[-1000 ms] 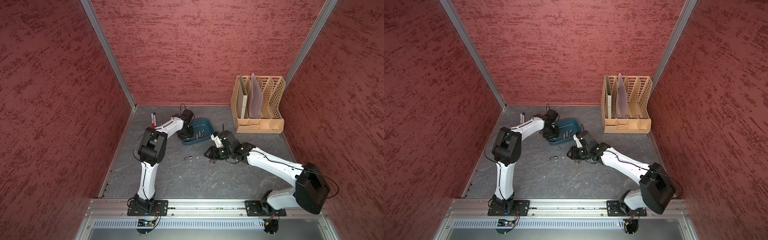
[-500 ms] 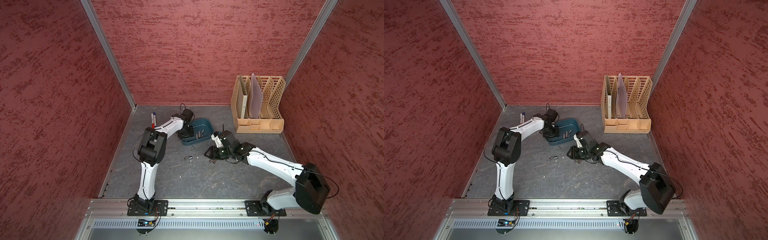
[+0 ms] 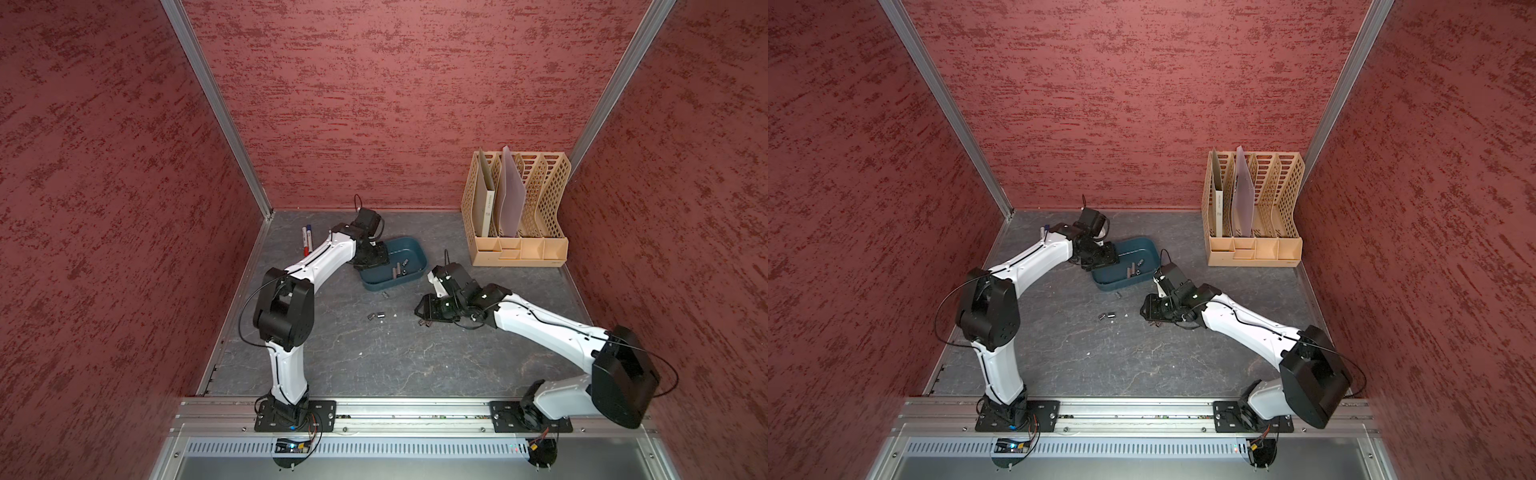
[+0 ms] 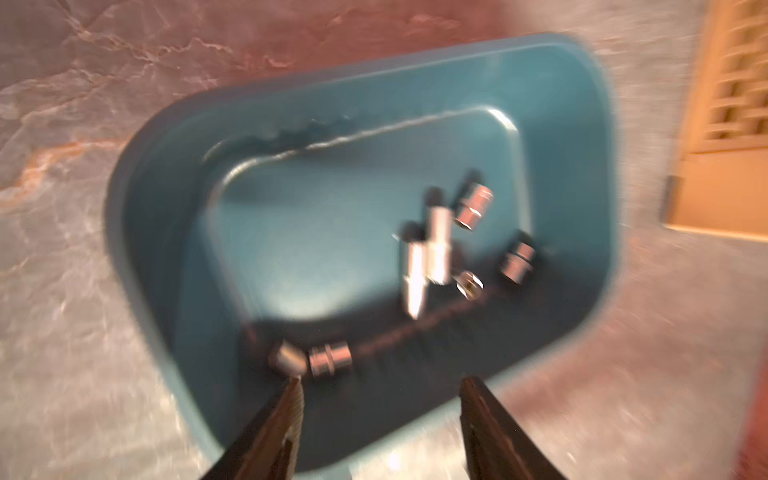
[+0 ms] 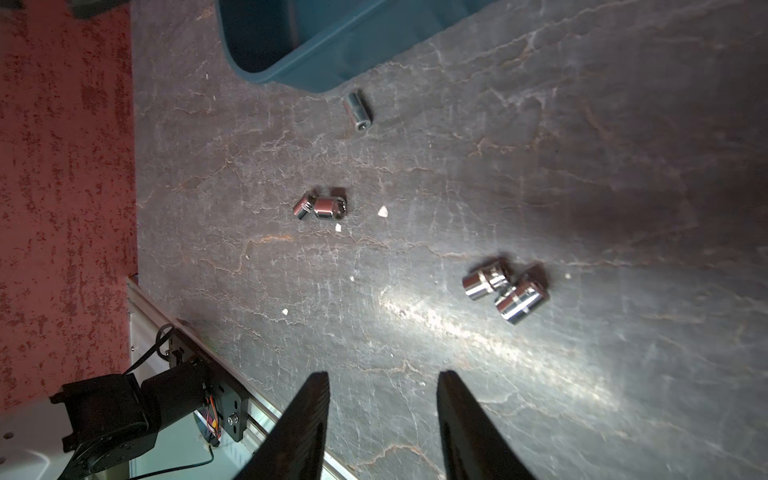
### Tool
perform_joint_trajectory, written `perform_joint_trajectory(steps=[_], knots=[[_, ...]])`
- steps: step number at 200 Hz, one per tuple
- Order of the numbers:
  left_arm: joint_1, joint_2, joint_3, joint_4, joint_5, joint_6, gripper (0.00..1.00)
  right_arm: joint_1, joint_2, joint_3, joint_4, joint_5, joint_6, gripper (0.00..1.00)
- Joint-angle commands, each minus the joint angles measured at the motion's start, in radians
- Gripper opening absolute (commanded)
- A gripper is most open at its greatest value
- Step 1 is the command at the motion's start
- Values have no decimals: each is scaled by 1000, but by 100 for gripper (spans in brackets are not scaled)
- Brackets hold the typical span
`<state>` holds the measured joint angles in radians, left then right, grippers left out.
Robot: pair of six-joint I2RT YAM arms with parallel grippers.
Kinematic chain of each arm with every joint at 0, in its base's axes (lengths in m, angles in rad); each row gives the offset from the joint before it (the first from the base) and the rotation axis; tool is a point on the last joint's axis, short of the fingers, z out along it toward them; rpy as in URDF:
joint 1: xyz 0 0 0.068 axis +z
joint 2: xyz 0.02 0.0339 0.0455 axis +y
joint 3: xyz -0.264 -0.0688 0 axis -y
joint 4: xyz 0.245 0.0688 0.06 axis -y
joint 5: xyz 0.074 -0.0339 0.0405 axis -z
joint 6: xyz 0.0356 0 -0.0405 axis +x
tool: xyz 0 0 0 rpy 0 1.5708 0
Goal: Put the socket on the desktop into the storage box
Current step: Place the socket head in the storage box, then pick up the socket head at the center of the board.
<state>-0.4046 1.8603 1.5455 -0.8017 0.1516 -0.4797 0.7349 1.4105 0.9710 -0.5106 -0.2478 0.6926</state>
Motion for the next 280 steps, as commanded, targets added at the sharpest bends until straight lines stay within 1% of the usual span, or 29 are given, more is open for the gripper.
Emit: perform_joint_trajectory(steps=[1, 37, 78, 91, 102, 130, 162, 200, 280], knots=[[-9, -102, -79, 35, 75, -7, 65, 7, 13, 57, -103, 80, 1, 48], [-26, -280, -271, 89, 139, -32, 65, 6, 41, 103, -206, 157, -3, 49], [-56, -469, -493, 153, 179, -82, 66, 6, 112, 127, -245, 191, 16, 49], [-59, -520, -553, 172, 211, -97, 69, 6, 125, 130, -247, 195, 18, 49], [-63, -551, -589, 176, 235, -100, 70, 6, 139, 136, -254, 206, 18, 49], [-78, -615, -673, 171, 250, -113, 70, 5, 186, 150, -264, 216, 21, 49], [-107, -685, -787, 224, 258, -181, 70, 4, 232, 159, -256, 225, 30, 48], [-143, -713, -856, 245, 250, -222, 70, 4, 293, 169, -242, 228, 39, 48], [-163, -710, -885, 256, 238, -245, 70, -4, 342, 167, -211, 236, 59, 46]])
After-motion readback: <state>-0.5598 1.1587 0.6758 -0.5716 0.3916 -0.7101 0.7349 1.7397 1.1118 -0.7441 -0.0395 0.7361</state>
